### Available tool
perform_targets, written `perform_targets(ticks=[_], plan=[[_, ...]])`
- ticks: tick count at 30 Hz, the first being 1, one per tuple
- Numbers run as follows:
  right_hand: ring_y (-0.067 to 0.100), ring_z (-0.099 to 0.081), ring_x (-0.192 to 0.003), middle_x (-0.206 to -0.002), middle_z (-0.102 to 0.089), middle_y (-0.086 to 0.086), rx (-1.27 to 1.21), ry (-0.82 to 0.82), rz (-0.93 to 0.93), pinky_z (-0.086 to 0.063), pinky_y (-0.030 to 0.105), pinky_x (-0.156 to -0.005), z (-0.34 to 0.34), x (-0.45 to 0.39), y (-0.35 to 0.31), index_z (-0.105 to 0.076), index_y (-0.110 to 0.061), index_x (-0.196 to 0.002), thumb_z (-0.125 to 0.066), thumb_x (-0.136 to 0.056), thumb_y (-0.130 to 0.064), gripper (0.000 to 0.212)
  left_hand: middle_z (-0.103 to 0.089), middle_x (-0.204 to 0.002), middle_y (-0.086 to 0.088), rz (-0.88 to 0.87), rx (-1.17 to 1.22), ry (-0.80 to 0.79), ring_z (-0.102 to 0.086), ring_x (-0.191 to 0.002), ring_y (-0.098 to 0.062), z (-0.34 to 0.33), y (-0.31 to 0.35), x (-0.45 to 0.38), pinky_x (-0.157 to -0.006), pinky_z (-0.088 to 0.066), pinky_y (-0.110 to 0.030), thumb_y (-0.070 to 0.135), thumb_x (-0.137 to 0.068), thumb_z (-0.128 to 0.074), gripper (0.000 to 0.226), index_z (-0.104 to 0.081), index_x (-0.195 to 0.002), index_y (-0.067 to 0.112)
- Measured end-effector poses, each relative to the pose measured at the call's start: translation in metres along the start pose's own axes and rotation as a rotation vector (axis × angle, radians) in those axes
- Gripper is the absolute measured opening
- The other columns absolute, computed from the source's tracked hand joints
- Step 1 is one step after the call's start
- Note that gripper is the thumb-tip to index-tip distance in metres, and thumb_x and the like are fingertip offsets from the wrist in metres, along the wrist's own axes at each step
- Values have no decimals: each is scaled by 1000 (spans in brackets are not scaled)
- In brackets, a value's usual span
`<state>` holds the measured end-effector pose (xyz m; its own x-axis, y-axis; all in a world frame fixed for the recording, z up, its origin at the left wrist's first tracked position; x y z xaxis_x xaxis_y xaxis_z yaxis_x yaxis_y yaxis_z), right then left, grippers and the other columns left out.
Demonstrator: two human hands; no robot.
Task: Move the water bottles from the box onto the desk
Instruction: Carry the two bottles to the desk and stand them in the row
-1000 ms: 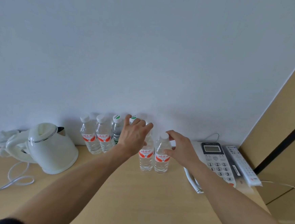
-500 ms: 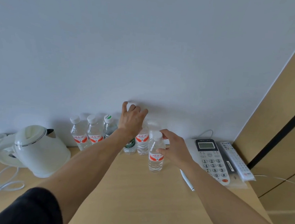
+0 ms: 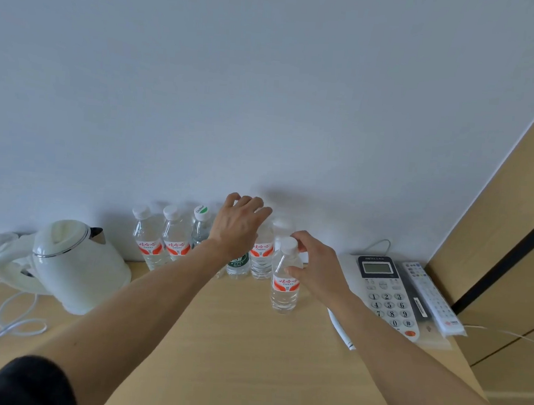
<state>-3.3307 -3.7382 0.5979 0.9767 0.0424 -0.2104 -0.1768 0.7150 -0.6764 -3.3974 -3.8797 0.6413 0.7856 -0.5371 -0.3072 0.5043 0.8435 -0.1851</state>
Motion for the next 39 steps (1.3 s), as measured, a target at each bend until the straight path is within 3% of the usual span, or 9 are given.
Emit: perform_targets(ticks=[6, 13, 20, 27, 39], plan=[[14, -58, -91, -96, -57, -13, 70, 49, 47, -51, 31, -76, 0, -6, -8, -41, -38, -125, -77, -75, -9, 68, -61, -137, -1, -17, 186, 7, -60, -120, -25, 5, -7, 11, -112, -30, -38, 1, -75, -59, 62, -61, -135, 13], [16, -59, -97, -112, -65, -4, 92, 53, 48, -49, 32, -89, 2, -24, -5, -57, -26, -133, -75, -74, -1, 67, -43, -155, 6, -17, 242, -147, -45, -138, -14, 5, -10, 10, -123, -13, -31, 7, -81, -58, 71, -46, -150, 19], [22, -61, -97, -112, -66, 1, 128, 116, 33, -49, 36, -87, 11, -36, -3, -59, -17, -127, -77, -74, -1, 58, -38, -159, 3, -17, 289, -184, -37, -144, -11, 5, -11, 12, -124, -9, -28, 7, -81, -59, 75, -41, -153, 19], [27, -62, -100, -114, -65, 8, 167, 115, 29, -50, 41, -88, 9, -53, -8, -58, -15, -127, -74, -78, 3, 55, -38, -159, 2, -3, 323, -219, -39, -143, -14, 6, -11, 12, -124, -12, -30, 9, -81, -60, 74, -42, -153, 18], [27, -60, -107, -122, -62, 9, 119, 106, 27, -49, 36, -90, 4, -64, -3, -52, -15, -134, -70, -79, 5, 61, -38, -159, 2, -15, 349, -245, -39, -143, -14, 2, -12, 12, -124, -15, -31, 8, -81, -60, 75, -42, -153, 17]])
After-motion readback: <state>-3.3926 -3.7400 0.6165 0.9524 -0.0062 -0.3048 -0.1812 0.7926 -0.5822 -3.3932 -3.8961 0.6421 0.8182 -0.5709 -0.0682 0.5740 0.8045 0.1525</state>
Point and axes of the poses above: each hand's wrist, its own x-axis away from the middle knuckle, its own z-axis out of the back of the hand, y = z × x, the point moved 9 cm from there along -x, towards the middle knuckle
